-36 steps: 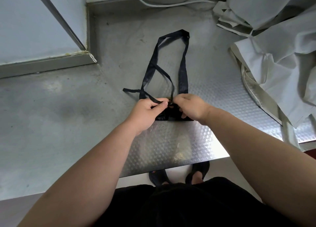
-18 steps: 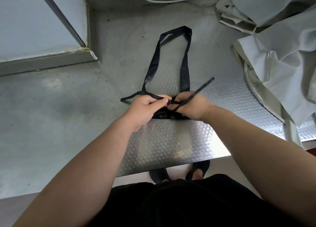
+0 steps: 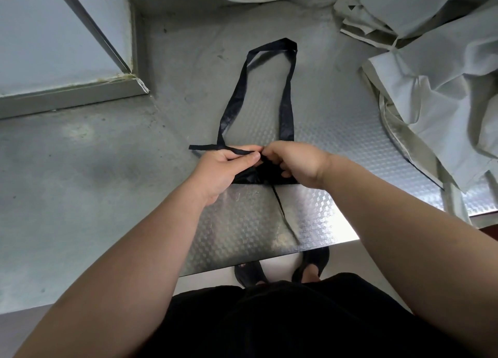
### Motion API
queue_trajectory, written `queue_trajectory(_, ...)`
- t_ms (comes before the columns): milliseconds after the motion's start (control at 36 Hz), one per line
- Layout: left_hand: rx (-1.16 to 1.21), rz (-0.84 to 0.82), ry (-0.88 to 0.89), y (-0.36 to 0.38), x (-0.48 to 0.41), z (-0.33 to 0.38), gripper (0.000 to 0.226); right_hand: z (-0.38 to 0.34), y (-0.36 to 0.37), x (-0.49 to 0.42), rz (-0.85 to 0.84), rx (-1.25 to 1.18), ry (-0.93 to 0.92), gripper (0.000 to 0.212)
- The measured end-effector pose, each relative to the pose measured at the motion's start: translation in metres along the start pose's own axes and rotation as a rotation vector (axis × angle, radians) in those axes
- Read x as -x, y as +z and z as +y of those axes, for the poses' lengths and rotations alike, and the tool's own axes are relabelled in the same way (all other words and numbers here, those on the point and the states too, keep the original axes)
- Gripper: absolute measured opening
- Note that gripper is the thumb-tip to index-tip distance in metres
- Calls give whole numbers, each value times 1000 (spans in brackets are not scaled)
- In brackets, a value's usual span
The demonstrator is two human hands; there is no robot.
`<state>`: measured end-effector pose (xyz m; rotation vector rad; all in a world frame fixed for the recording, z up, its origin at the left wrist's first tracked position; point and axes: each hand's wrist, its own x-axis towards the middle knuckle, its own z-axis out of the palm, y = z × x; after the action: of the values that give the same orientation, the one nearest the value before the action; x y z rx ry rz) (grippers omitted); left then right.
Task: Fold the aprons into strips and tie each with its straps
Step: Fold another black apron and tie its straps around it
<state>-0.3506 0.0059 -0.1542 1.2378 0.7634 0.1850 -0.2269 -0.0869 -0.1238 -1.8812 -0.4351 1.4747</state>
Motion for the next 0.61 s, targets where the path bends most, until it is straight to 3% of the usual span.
queue_trajectory(167,85,-15,40,-6,1,1,19,7,2,0,-90,-117,-67,16)
queue_trajectory(278,71,-27,40,-6,4,-2,19,5,2,-1,-31,-289,-54,19)
queue_trajectory(361,52,-23,37,-4,4,-2,18,3,2,0,-29,-323,-58,6)
queue_trajectory(472,35,-19,31,-3,6,-2,17,6,8,1,38,-396,-116,28)
queue_trajectory(611,-31,46,40,1,7,-3,17,19,16,5,149,-587,-252,27)
